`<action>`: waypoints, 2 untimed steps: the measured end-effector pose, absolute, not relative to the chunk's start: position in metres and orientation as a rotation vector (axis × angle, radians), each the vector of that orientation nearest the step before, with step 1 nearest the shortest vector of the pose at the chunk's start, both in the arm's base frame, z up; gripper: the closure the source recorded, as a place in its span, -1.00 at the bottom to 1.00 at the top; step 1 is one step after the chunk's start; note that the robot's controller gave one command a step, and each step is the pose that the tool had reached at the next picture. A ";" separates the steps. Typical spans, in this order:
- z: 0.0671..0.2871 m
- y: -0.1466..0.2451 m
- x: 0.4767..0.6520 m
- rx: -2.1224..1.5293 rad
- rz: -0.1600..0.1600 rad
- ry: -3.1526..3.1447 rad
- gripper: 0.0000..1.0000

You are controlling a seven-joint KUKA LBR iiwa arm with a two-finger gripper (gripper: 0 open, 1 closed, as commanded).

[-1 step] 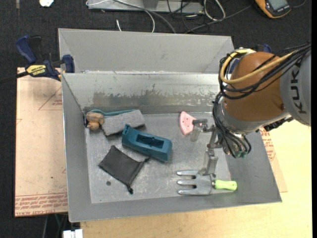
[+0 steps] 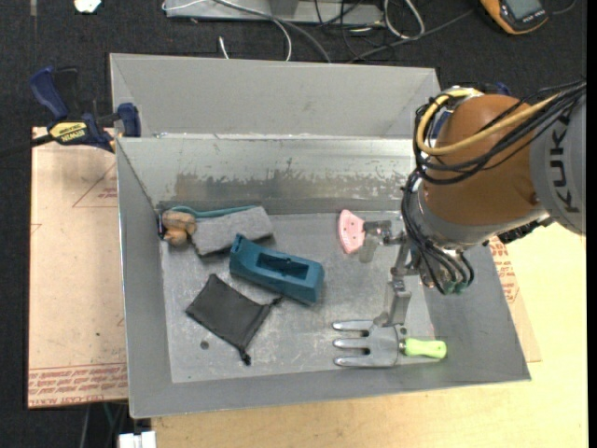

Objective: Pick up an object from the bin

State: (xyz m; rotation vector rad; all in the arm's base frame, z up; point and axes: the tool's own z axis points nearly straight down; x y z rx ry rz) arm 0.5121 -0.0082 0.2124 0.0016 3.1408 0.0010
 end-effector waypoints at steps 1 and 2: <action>0.196 0.015 0.526 0.194 0.000 3.131 -1.00; 0.192 0.066 0.528 0.246 0.002 3.130 -1.00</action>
Offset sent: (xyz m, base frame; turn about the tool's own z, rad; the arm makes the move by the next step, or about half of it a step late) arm 0.0151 0.0802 -0.0183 0.1505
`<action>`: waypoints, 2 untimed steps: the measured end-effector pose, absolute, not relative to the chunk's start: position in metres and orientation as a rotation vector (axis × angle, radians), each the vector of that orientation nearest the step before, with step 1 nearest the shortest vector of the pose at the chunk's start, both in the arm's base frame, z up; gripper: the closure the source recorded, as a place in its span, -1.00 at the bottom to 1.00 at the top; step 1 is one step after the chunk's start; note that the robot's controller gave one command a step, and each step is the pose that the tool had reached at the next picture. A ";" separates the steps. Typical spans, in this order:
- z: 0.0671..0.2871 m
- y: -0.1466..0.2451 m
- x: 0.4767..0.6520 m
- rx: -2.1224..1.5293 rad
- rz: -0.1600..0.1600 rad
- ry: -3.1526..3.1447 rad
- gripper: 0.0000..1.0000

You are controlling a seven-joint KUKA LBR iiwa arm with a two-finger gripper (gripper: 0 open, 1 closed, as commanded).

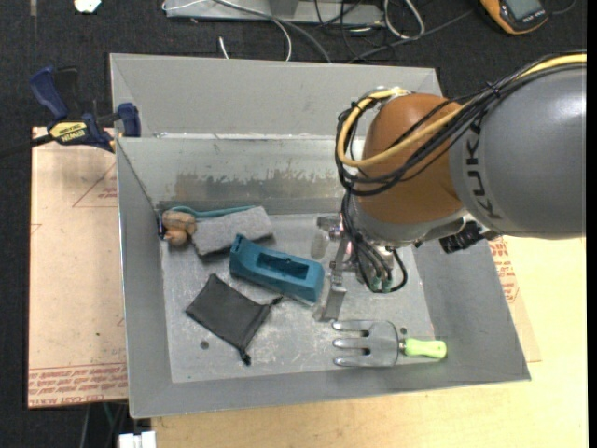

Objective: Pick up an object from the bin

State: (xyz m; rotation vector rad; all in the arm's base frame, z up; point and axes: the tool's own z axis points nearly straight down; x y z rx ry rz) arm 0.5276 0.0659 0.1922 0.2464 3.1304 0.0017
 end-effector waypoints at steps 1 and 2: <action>0.135 0.089 0.570 0.288 0.007 3.119 -1.00; 0.105 0.115 0.578 0.480 0.010 3.094 -1.00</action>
Offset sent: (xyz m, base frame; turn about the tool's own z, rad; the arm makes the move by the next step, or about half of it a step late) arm 0.0511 0.0481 -0.0864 0.1537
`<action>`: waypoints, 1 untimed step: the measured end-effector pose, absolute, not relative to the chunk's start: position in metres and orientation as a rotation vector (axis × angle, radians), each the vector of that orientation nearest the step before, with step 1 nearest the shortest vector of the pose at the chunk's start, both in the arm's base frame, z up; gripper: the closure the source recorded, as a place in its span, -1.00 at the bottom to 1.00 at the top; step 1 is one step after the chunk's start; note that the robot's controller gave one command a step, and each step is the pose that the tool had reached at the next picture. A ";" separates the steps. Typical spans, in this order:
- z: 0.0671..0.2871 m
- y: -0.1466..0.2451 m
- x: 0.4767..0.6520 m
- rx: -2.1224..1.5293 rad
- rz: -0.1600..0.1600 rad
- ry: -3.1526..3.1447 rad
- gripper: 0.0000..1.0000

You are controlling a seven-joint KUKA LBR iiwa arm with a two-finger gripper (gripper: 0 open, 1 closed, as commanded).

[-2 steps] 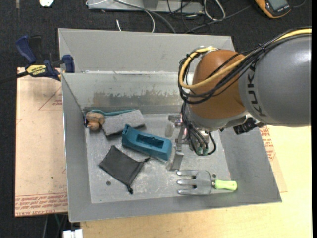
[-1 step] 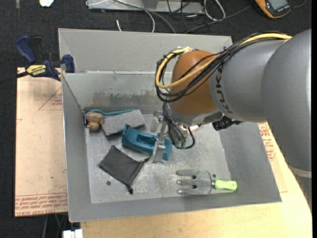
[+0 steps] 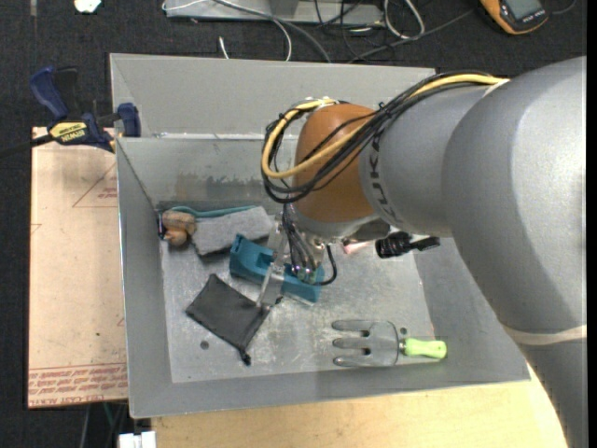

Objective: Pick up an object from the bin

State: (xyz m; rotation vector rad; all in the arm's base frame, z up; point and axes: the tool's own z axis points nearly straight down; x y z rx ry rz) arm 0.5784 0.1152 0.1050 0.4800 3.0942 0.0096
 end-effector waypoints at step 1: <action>0.090 0.083 0.577 0.350 0.004 3.111 1.00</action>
Offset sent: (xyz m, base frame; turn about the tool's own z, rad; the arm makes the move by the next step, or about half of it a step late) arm 0.0000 0.0000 0.0000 0.0000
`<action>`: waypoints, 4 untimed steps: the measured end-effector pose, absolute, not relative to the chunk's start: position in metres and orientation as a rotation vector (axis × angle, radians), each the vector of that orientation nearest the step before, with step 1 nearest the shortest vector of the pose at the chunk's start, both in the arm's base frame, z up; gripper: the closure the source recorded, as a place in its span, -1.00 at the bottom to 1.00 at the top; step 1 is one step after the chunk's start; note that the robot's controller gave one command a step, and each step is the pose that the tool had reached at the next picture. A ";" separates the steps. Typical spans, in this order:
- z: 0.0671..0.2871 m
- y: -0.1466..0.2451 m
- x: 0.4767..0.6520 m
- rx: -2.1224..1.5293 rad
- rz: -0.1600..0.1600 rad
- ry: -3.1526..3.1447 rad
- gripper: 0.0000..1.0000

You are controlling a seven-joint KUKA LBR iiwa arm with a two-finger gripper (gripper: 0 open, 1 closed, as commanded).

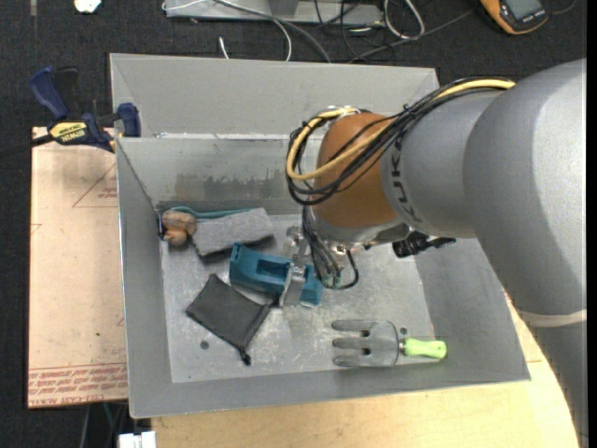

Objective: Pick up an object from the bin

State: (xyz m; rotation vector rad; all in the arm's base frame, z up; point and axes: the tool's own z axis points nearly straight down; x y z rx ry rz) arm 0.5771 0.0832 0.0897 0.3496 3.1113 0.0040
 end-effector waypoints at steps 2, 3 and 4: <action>0.090 0.083 0.577 0.348 0.003 3.111 1.00; 0.090 0.083 0.577 0.348 0.003 3.111 1.00; 0.090 0.083 0.577 0.348 0.003 3.111 1.00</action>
Offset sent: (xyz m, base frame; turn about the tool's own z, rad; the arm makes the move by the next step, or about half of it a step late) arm 0.0000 0.0000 0.0000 0.0000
